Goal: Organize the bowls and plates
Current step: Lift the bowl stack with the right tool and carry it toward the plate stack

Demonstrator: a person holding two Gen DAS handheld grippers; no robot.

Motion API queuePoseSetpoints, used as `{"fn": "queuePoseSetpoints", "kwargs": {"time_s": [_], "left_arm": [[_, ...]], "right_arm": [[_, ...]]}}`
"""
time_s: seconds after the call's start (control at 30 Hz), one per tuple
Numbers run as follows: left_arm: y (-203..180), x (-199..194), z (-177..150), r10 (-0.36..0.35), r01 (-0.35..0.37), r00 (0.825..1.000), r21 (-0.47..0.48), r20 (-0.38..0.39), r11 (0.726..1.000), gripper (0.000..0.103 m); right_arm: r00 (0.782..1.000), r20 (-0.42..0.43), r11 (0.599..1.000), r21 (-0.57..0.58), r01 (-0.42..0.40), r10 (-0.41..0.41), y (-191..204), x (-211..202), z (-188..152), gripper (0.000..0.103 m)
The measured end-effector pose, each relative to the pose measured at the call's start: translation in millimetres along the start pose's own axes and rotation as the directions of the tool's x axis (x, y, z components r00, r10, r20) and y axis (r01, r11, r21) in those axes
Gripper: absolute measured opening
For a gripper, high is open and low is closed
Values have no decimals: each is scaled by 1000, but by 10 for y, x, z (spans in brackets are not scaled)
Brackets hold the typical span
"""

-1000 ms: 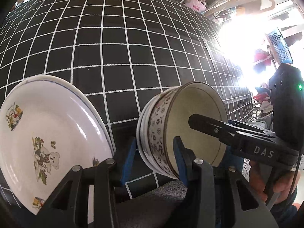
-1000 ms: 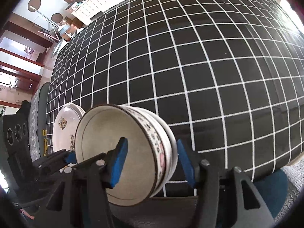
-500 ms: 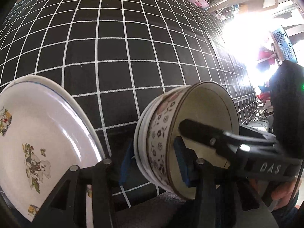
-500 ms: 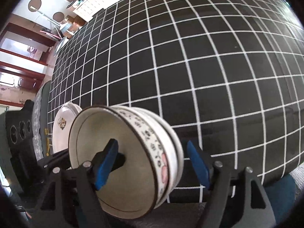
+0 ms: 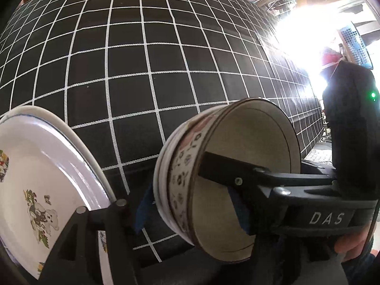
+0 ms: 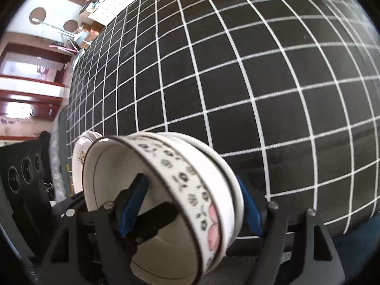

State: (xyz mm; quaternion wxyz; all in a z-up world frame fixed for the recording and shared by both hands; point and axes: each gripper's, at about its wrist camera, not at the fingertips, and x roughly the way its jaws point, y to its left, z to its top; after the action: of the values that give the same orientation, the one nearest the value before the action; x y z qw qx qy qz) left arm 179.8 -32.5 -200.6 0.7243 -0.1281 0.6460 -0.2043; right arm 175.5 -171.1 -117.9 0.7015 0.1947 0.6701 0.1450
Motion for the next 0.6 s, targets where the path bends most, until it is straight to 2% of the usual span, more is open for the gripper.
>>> {"fn": "queuePoseSetpoints", "kwargs": {"time_s": [0.1, 0.23, 0.6], "left_arm": [[-45, 27, 31, 9, -9, 1000, -6, -3, 1000, 61], [-160, 78, 54, 39, -39, 999, 6, 4, 999, 66], [-231, 82, -31, 34, -34, 999, -13, 8, 999, 66]], "right_arm": [[999, -20, 998, 50, -42, 43, -110, -2, -9, 78], [998, -20, 996, 68, -52, 53, -164, -30, -30, 78], [1000, -19, 993, 117, -16, 18, -233, -107, -111, 74]]}}
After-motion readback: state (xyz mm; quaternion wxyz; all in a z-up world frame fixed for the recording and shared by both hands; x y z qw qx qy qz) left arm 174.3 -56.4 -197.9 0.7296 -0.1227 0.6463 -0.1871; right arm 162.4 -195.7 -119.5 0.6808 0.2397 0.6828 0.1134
